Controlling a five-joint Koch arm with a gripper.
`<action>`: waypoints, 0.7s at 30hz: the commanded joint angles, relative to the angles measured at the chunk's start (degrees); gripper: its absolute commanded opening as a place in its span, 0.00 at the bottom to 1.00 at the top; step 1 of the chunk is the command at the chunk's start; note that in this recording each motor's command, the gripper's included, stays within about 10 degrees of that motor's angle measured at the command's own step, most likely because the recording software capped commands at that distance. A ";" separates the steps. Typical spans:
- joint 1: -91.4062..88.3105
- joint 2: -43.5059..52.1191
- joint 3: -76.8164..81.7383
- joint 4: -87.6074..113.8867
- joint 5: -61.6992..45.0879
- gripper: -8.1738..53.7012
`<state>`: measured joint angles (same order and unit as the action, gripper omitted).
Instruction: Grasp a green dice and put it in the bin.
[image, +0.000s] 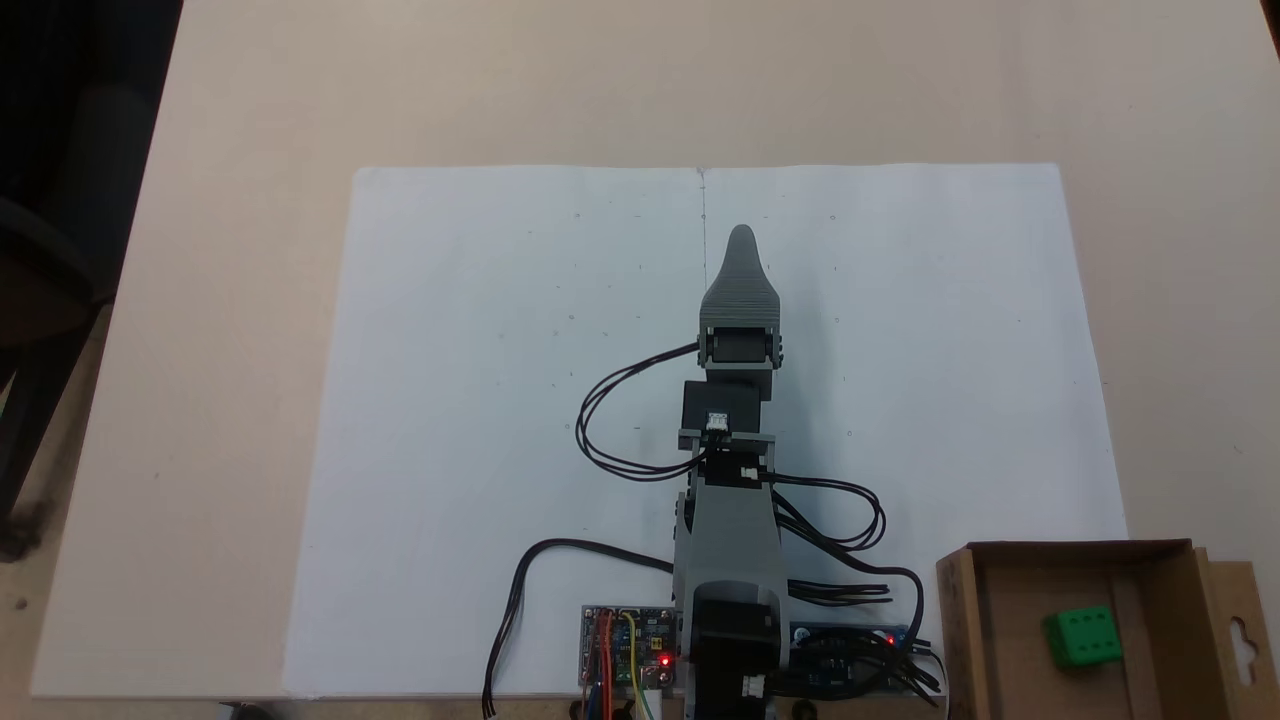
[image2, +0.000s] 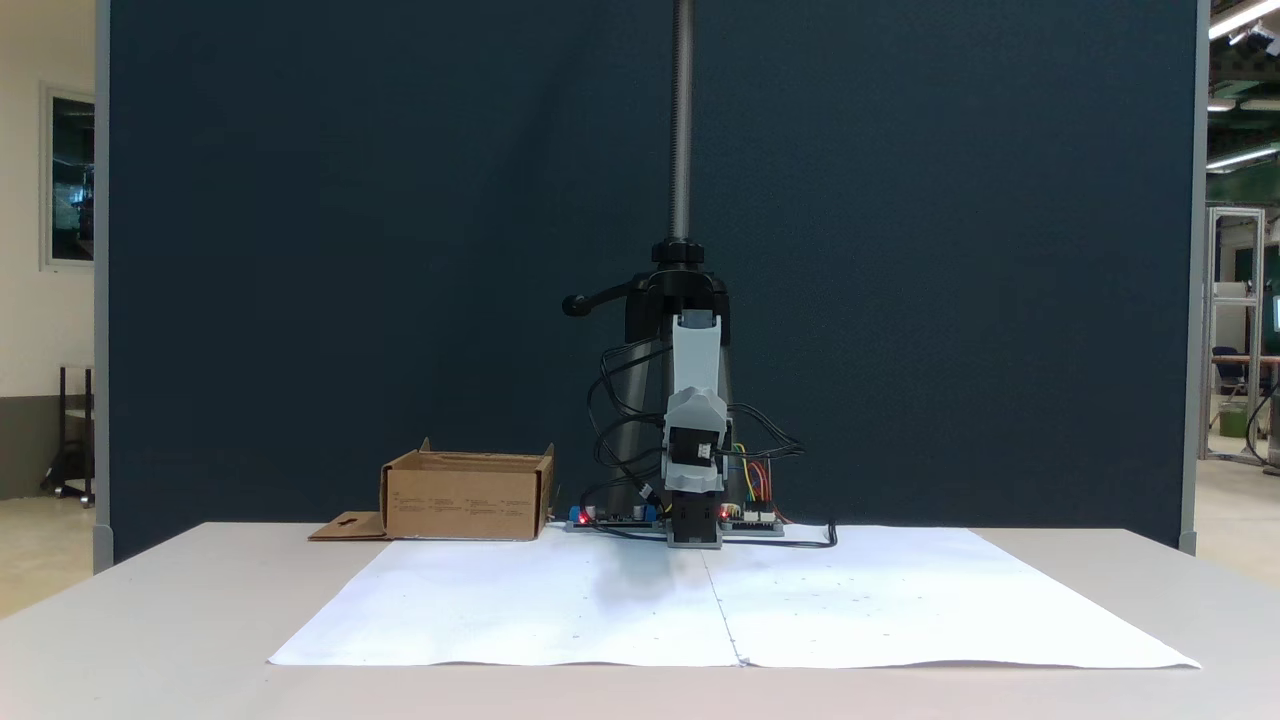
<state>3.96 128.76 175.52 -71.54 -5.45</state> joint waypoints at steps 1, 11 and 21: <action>0.79 5.89 3.78 -4.75 1.76 0.87; 0.97 5.89 3.78 -4.66 1.93 0.88; 0.97 5.89 3.78 -4.66 2.02 0.88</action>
<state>3.96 128.76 175.61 -71.54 -5.45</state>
